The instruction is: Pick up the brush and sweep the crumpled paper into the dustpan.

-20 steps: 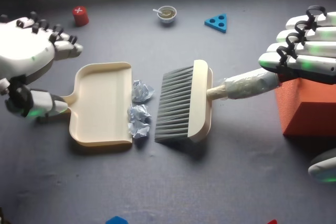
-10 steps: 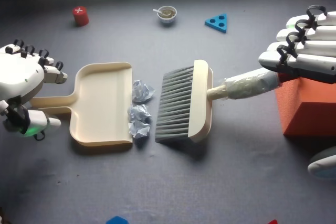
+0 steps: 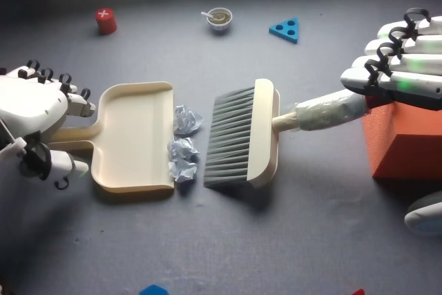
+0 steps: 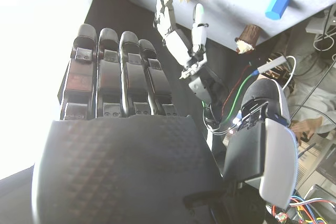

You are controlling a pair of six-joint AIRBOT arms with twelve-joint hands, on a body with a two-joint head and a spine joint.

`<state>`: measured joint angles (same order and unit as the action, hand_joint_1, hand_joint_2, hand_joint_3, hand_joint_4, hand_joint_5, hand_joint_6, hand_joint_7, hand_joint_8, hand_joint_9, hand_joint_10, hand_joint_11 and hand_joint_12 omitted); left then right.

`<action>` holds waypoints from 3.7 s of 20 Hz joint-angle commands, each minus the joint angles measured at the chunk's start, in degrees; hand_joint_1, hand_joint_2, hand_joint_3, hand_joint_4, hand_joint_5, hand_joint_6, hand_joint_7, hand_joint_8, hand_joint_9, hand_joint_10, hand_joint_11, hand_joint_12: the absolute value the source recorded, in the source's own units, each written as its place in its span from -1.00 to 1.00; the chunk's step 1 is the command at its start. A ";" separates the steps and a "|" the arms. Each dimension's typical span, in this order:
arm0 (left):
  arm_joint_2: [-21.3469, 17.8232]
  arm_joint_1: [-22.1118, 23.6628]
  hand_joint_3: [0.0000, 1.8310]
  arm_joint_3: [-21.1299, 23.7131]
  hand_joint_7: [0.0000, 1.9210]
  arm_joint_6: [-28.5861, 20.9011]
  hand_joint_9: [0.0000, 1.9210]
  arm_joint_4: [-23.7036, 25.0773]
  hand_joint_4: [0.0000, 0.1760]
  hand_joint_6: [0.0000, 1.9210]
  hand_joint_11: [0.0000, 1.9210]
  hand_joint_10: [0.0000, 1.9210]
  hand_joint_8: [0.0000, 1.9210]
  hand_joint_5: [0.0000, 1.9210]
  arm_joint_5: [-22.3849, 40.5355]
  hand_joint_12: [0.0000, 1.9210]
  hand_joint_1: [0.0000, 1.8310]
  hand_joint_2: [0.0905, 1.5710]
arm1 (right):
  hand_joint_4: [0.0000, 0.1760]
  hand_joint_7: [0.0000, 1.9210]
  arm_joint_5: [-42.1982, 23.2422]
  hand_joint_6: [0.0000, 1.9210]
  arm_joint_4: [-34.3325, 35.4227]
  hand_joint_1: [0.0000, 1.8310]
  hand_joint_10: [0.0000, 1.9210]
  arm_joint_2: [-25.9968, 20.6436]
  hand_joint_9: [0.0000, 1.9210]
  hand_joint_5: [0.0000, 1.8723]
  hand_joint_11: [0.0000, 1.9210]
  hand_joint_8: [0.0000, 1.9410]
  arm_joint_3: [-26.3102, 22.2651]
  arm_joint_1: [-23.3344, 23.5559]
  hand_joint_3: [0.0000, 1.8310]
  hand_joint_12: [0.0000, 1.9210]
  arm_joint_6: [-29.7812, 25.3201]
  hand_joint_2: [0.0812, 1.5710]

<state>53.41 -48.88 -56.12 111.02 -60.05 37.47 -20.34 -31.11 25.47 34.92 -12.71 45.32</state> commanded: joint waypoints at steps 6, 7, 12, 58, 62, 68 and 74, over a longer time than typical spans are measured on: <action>2.04 -1.29 -1.00 -2.52 -0.75 -0.70 -0.80 1.78 -0.11 -1.00 -1.00 -1.00 -1.00 -0.56 5.74 -0.42 -0.26 0.41 | -1.00 -0.80 -5.57 -1.00 1.26 -1.00 -1.00 -0.53 -0.78 -0.84 -0.79 -0.99 -0.10 0.64 -1.00 -0.96 0.13 0.23; 2.40 -1.41 -1.00 -2.97 -0.73 -0.70 -0.78 1.83 -0.14 -1.00 -1.00 -1.00 -0.99 -0.55 5.57 -0.39 -0.24 0.39 | -1.00 -0.79 -5.57 -0.99 1.26 -1.00 -0.99 -0.53 -0.78 -0.83 -0.79 -0.99 -0.10 0.64 -1.00 -0.96 0.13 0.23; 3.66 -2.22 -1.00 -3.80 -0.73 -0.69 -0.78 1.60 -0.15 -1.00 -1.00 -1.00 -1.00 -0.57 6.04 -0.38 -0.26 0.40 | -1.00 -0.78 -5.57 -0.99 1.26 -1.00 -0.99 -0.53 -0.77 -0.82 -0.79 -0.99 -0.10 0.64 -1.00 -0.97 0.13 0.23; 6.00 7.87 -1.00 -10.52 -0.68 4.58 -0.72 0.41 -0.49 0.21 -1.00 -1.00 -1.00 -0.10 -1.79 -0.31 0.12 0.47 | -1.00 -0.78 -6.65 -0.99 20.11 0.12 -1.00 0.43 -0.78 -0.81 -0.74 -1.00 -8.27 -4.58 -0.99 -0.98 35.50 0.20; 6.02 7.84 -1.00 -11.02 -0.67 2.82 -0.72 1.98 -0.76 0.21 -1.00 -1.00 -1.00 -0.10 -2.23 -0.30 0.13 0.47 | -1.00 -0.84 -4.26 -1.00 14.66 0.08 -1.00 1.46 -0.82 -0.86 -0.77 -1.00 -8.33 -4.95 -0.98 -0.99 36.59 0.27; 5.92 7.60 -1.00 -10.49 -0.67 2.07 -0.72 2.25 -0.93 0.19 -1.00 -1.00 -0.99 -0.08 -1.57 -0.31 0.14 0.46 | -1.00 -0.83 -2.04 -1.00 6.91 0.07 -0.99 1.83 -0.81 -0.87 -0.76 -1.00 -4.95 -5.58 -1.00 -0.99 34.74 0.25; 5.64 7.22 -1.00 -9.70 -0.68 2.00 -0.73 1.98 -0.64 0.22 -1.00 -1.00 -1.00 -0.11 -1.83 -0.35 0.12 0.47 | -1.00 -0.80 0.70 -0.99 15.50 0.02 -0.99 1.74 -0.79 -0.83 -0.75 -0.99 -7.25 -3.33 -0.99 -0.98 43.73 0.28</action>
<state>59.48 -42.04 -65.87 112.81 -59.99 30.89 -14.50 -15.29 27.86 27.88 -16.56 89.25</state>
